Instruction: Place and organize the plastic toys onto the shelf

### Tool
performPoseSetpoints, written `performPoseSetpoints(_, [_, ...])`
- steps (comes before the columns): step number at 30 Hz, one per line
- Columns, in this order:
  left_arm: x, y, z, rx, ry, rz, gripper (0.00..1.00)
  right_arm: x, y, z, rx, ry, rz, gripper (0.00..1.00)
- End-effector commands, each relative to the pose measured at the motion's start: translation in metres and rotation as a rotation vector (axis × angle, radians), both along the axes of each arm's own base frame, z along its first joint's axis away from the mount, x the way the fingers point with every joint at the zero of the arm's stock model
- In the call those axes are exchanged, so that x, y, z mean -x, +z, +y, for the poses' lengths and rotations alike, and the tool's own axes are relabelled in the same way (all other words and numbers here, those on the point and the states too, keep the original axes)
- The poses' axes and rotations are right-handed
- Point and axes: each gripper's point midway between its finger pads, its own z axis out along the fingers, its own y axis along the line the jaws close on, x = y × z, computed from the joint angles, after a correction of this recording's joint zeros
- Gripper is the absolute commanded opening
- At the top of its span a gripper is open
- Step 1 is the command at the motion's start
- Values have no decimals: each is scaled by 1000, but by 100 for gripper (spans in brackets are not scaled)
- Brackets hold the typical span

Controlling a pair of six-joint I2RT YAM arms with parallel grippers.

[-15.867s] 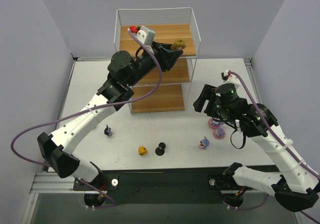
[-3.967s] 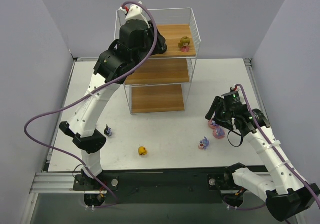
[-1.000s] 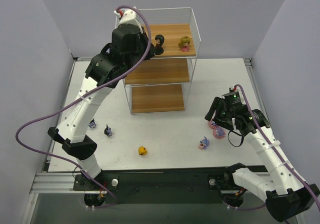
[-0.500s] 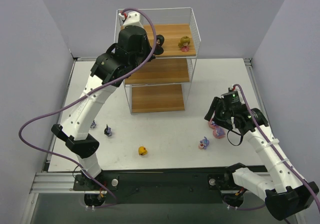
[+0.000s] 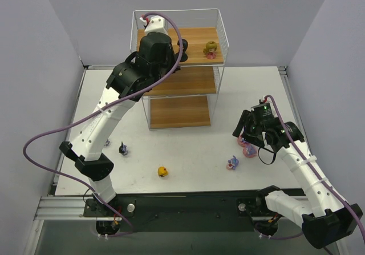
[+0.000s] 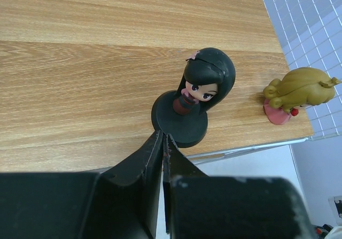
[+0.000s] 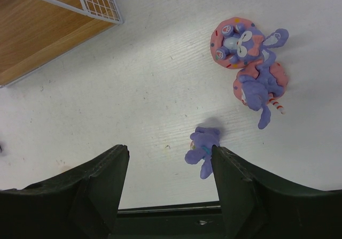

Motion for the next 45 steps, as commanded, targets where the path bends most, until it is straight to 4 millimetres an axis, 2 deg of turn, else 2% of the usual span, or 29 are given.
performPoseSetpoints(1, [2, 2, 0, 6, 9, -3, 14, -4, 8, -1, -2, 1, -17, 64])
performPoseSetpoints(5, [1, 1, -1, 4, 5, -5, 15, -2, 7, 3, -21, 16, -8, 64])
performPoseSetpoints(10, [-3, 4, -11, 33, -40, -24, 15, -1, 9, 4, -25, 21, -14, 64])
performPoseSetpoints(14, [4, 9, -10, 46, -48, -19, 16, 0, 12, 9, -45, 50, -16, 64])
performPoseSetpoints(18, [20, 24, 1, 66, -51, -47, 30, 3, 19, 22, -72, 120, -26, 67])
performPoseSetpoints(19, [28, 34, 7, 84, -54, -66, 32, 3, 23, 26, -75, 135, -35, 68])
performPoseSetpoints(20, [30, 36, 9, 92, -57, -70, 33, 2, 28, 30, -83, 152, -48, 69])
performPoseSetpoints(23, [48, 57, 17, 140, -96, -117, 37, 2, 36, 50, -77, 269, -76, 73])
performPoseSetpoints(24, [58, 60, 23, 139, -113, -131, 39, 5, 36, 60, -66, 337, -85, 74])
performPoseSetpoints(26, [70, 66, 24, 158, -162, -155, 43, 6, 36, 80, -77, 424, -103, 77])
performPoseSetpoints(27, [80, 61, 32, 150, -172, -155, 44, 9, 36, 90, -92, 470, -107, 78])
performPoseSetpoints(29, [91, 60, 36, 145, -216, -176, 45, 20, 41, 124, -137, 629, -152, 79])
performPoseSetpoints(32, [116, 53, 59, 129, -231, -184, 50, 41, 43, 166, -102, 819, -189, 79])
performPoseSetpoints(33, [131, 60, 75, 141, -226, -213, 52, 45, 41, 174, -82, 850, -196, 79])
performPoseSetpoints(34, [130, 40, 80, 111, -210, -177, 53, 60, 31, 193, -55, 924, -178, 79])
performPoseSetpoints(36, [145, 34, 100, 112, -186, -183, 59, 64, 21, 207, -31, 945, -168, 80])
performPoseSetpoints(38, [151, 8, 111, 71, -166, -128, 64, 76, 7, 235, -66, 973, -153, 83])
performPoseSetpoints(39, [158, 6, 118, 77, -158, -125, 68, 83, -5, 241, -73, 986, -134, 83])
performPoseSetpoints(40, [161, 0, 121, 72, -158, -113, 72, 81, -9, 257, -101, 997, -156, 84])
performPoseSetpoints(41, [164, -15, 123, 50, -159, -75, 76, 91, -15, 267, -98, 1041, -162, 85])
performPoseSetpoints(42, [171, -16, 127, 65, -166, -74, 82, 90, -19, 272, -77, 1045, -174, 85])
performPoseSetpoints(45, [180, -29, 132, 67, -174, -49, 89, 93, -38, 292, -32, 1094, -145, 85])
